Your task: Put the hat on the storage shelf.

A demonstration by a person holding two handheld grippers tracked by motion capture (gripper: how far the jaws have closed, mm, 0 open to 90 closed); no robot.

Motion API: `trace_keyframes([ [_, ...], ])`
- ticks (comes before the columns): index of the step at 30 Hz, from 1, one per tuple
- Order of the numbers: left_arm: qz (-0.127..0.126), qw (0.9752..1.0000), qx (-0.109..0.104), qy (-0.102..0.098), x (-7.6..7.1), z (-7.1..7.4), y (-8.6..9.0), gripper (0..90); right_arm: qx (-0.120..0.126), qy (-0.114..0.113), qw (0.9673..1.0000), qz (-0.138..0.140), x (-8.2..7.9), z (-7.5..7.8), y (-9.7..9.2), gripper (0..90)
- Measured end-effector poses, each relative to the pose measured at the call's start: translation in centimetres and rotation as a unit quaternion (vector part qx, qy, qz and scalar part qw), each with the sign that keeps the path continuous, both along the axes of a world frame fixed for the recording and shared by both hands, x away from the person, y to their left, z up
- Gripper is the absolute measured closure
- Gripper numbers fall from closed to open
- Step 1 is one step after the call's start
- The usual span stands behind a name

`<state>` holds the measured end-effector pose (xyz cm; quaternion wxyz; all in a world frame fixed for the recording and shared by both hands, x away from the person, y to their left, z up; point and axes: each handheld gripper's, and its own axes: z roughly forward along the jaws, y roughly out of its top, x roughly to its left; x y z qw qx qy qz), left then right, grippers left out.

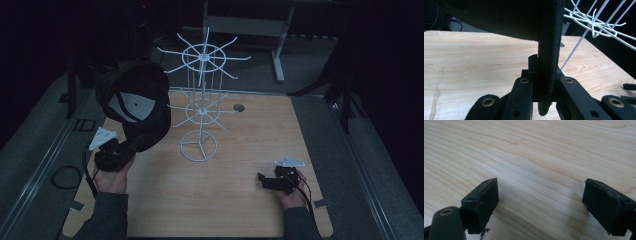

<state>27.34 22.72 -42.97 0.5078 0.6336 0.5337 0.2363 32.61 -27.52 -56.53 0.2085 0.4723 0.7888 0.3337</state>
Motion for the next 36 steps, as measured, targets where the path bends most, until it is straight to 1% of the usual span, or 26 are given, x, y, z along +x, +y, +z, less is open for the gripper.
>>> trace_keyframes([
  [8,0.001,1.0,0.005,-0.005,-0.1,0.4,-0.1,86.6,0.0,0.0,1.0,0.0,0.0,0.0,0.0,13.2],
  [23,0.0,0.9999,0.004,-0.01,-0.1,1.0,-0.2,86.6,-0.001,-0.001,1.0,0.001,0.0,0.0,0.0,13.2],
  [30,0.003,0.9998,0.014,-0.015,-0.2,1.3,-0.3,86.6,-0.001,-0.001,1.0,0.001,0.0,0.0,0.0,13.2],
  [36,0.004,0.9997,0.016,-0.019,-0.1,1.6,-0.4,86.5,0.0,-0.001,1.0,0.0,0.0,0.0,0.0,13.2],
])
